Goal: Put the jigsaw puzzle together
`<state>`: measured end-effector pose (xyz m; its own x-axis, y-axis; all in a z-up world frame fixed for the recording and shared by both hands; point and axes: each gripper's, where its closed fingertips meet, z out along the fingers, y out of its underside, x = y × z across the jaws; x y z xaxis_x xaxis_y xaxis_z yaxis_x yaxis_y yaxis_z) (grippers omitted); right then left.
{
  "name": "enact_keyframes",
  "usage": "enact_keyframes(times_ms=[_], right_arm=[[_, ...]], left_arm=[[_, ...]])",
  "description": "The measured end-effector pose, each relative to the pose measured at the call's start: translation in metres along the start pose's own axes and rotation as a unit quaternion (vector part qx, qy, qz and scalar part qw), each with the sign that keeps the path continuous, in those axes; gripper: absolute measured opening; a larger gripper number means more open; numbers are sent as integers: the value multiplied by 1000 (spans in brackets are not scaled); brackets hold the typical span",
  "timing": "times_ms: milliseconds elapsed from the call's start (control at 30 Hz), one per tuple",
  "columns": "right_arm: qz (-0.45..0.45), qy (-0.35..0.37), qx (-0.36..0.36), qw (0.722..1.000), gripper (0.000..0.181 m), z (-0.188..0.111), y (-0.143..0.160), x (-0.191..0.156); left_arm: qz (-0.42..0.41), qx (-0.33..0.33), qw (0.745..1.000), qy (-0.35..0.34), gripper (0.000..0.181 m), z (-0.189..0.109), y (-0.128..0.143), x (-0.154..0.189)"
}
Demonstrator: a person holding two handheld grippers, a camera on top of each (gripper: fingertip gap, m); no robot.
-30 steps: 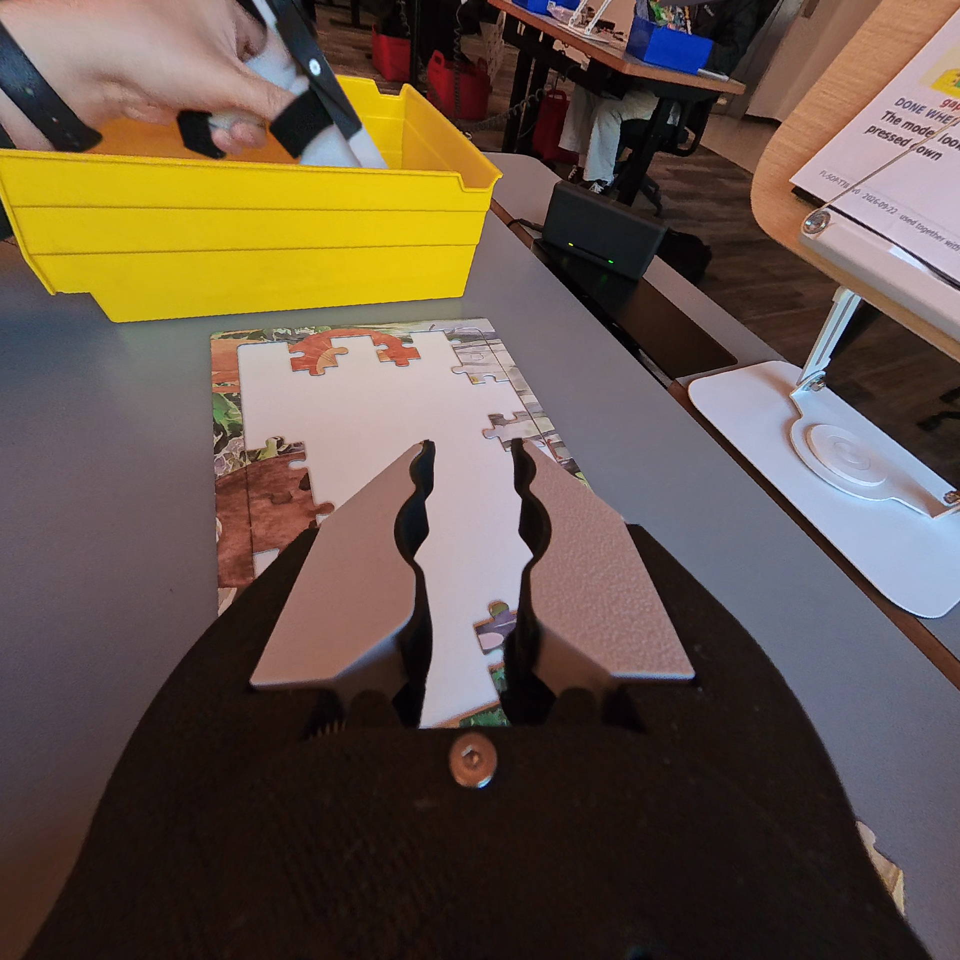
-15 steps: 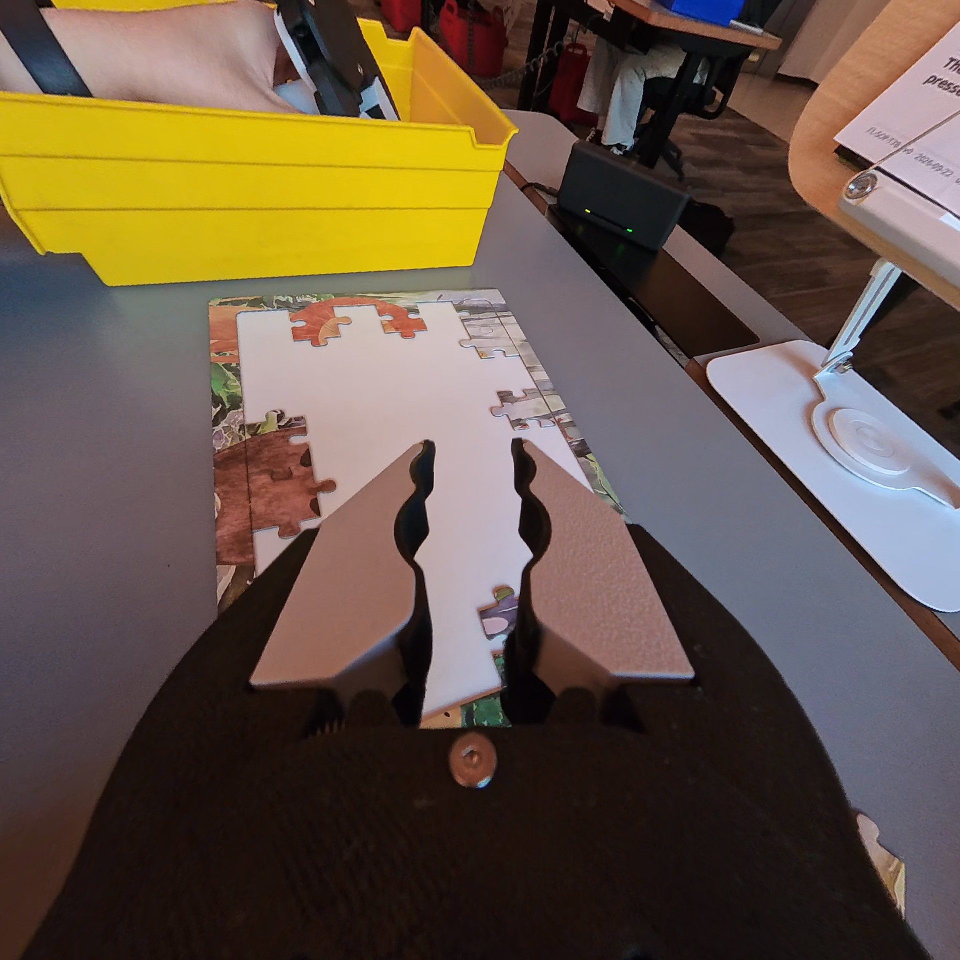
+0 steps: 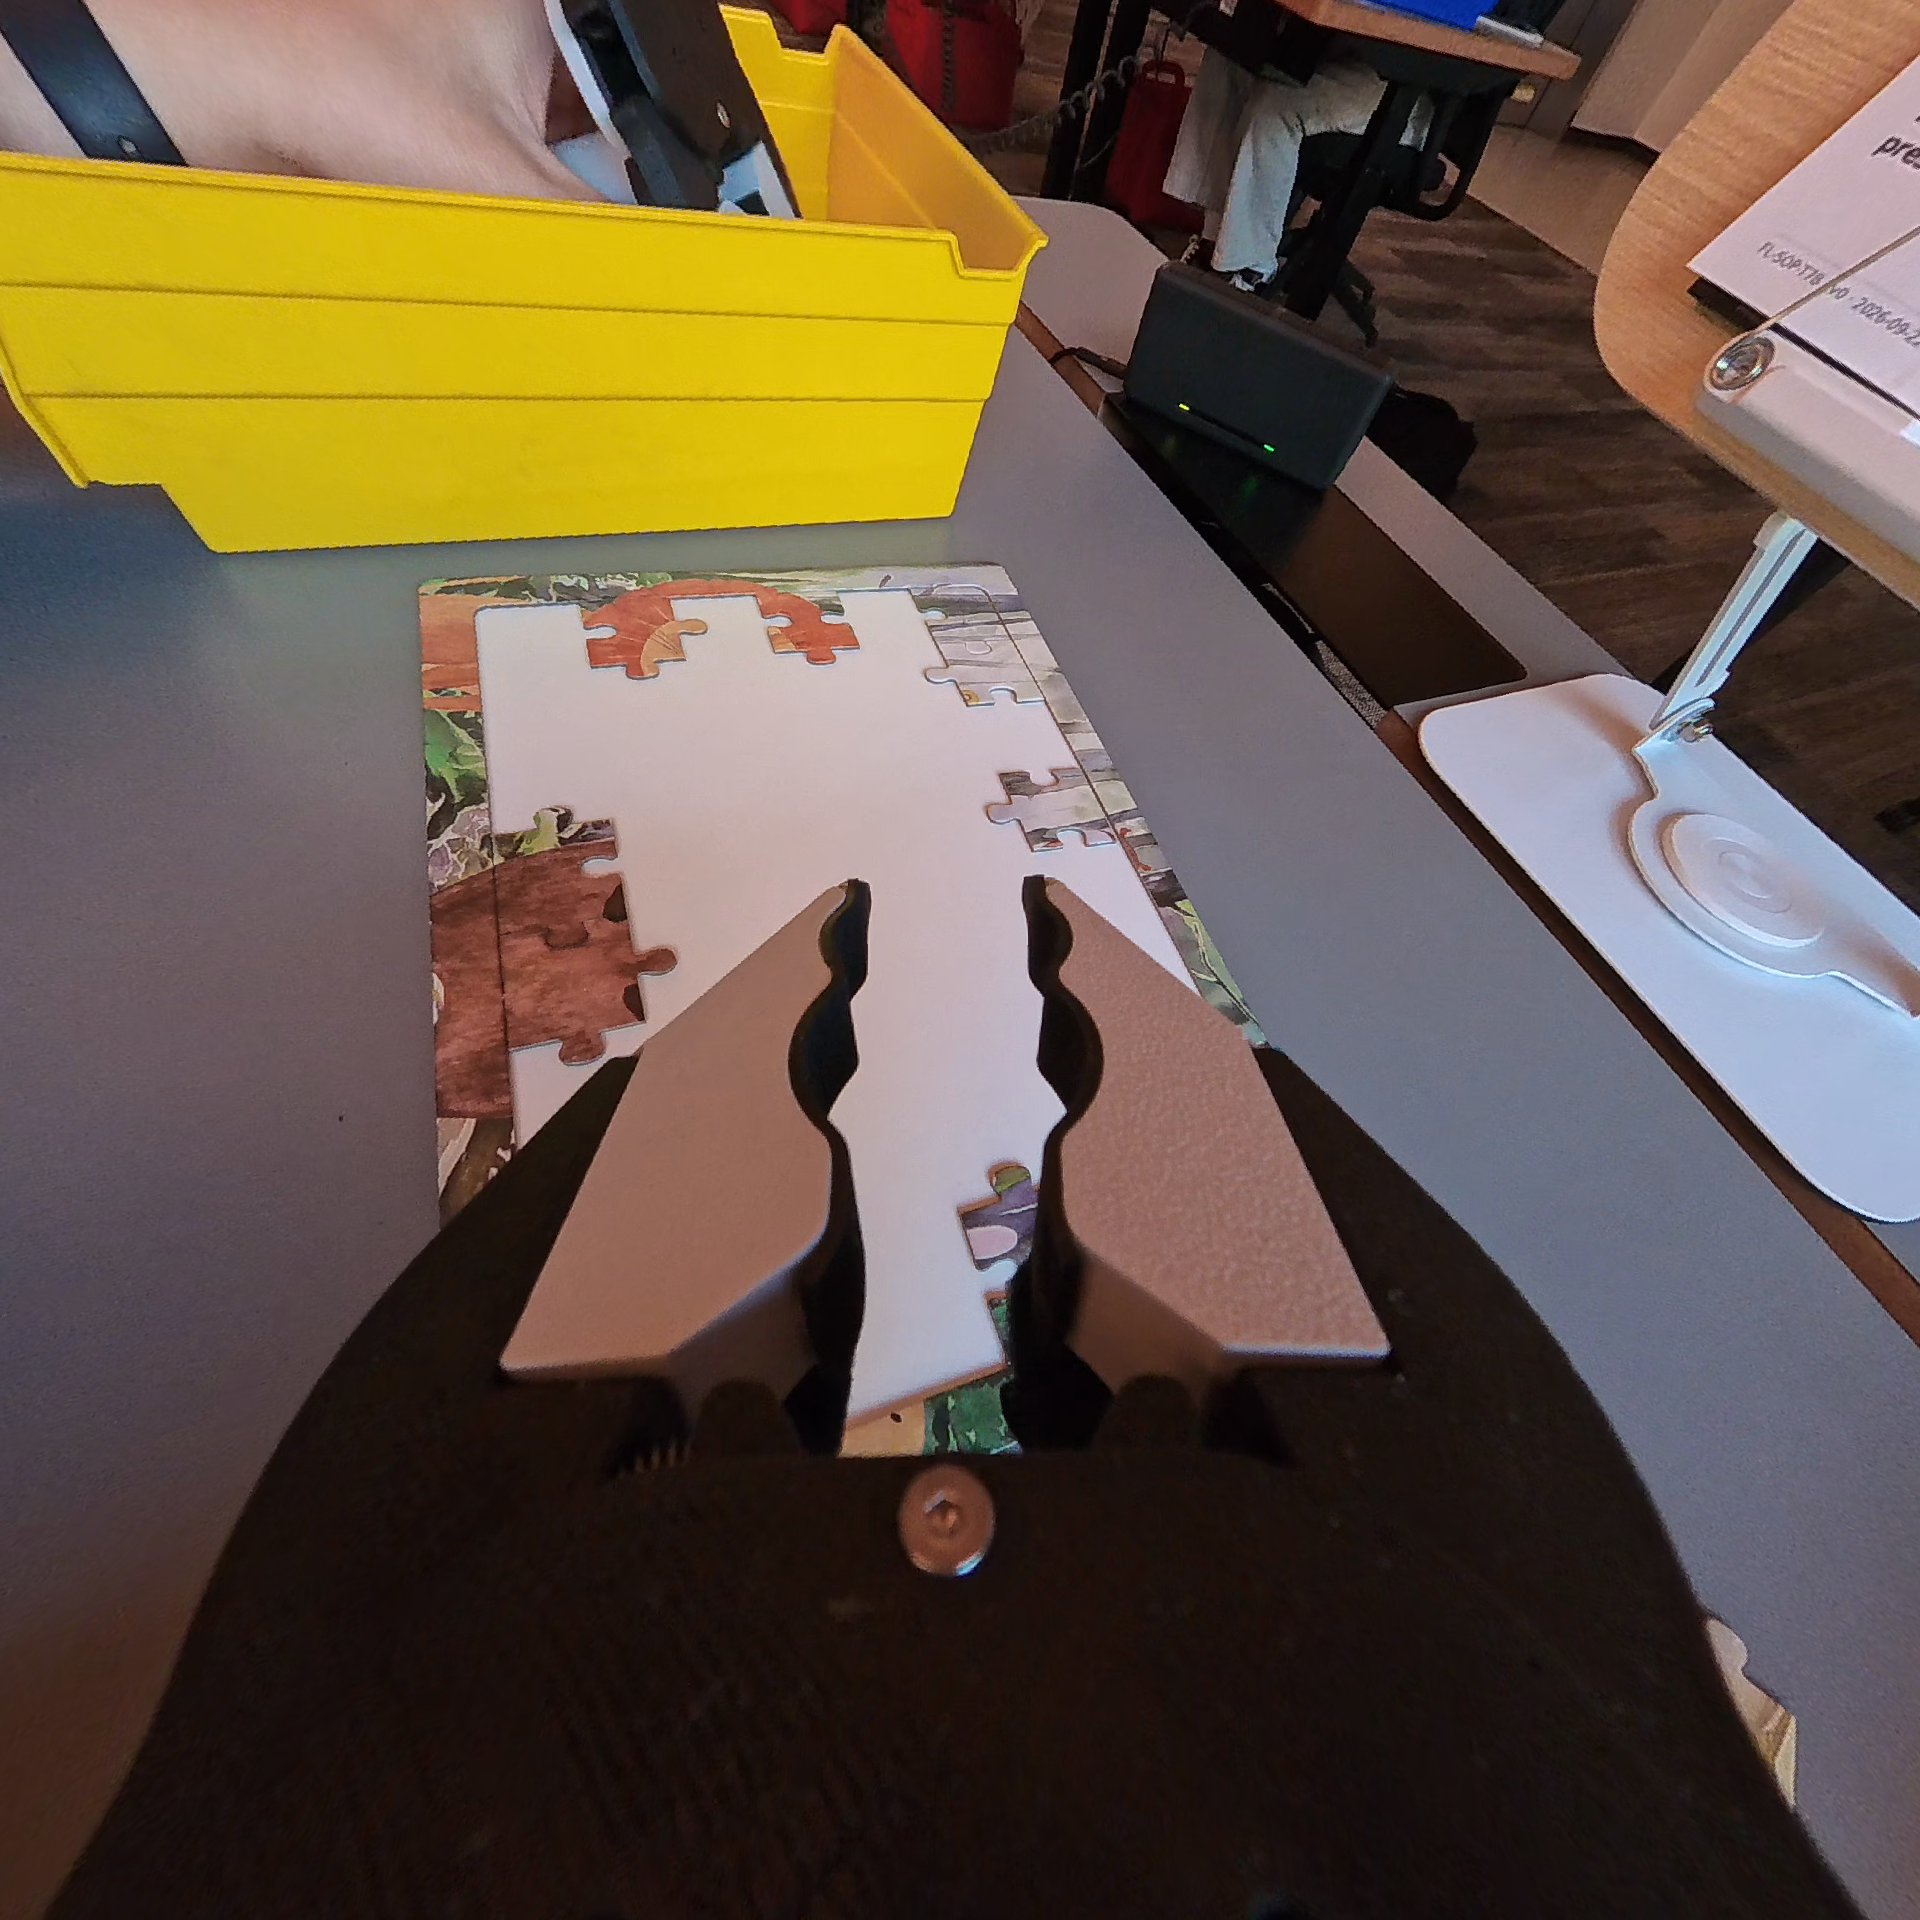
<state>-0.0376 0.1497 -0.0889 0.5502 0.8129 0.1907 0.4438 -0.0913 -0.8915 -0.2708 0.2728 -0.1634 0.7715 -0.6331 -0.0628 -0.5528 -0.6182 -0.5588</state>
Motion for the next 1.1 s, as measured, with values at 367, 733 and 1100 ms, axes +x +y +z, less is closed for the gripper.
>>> enact_keyframes(times_ms=[367,733,1100], right_arm=[[0,-3,0,1000,31,-1,0,-1],[-64,34,42,996,33,-1,-32,-6],[-376,212,21,902,39,8,-72,-35]], left_arm=[[-17,-6,1000,-10,6,-23,8,-19],[13,212,965,152,6,-138,-82,57],[213,111,963,123,6,-136,-80,166]])
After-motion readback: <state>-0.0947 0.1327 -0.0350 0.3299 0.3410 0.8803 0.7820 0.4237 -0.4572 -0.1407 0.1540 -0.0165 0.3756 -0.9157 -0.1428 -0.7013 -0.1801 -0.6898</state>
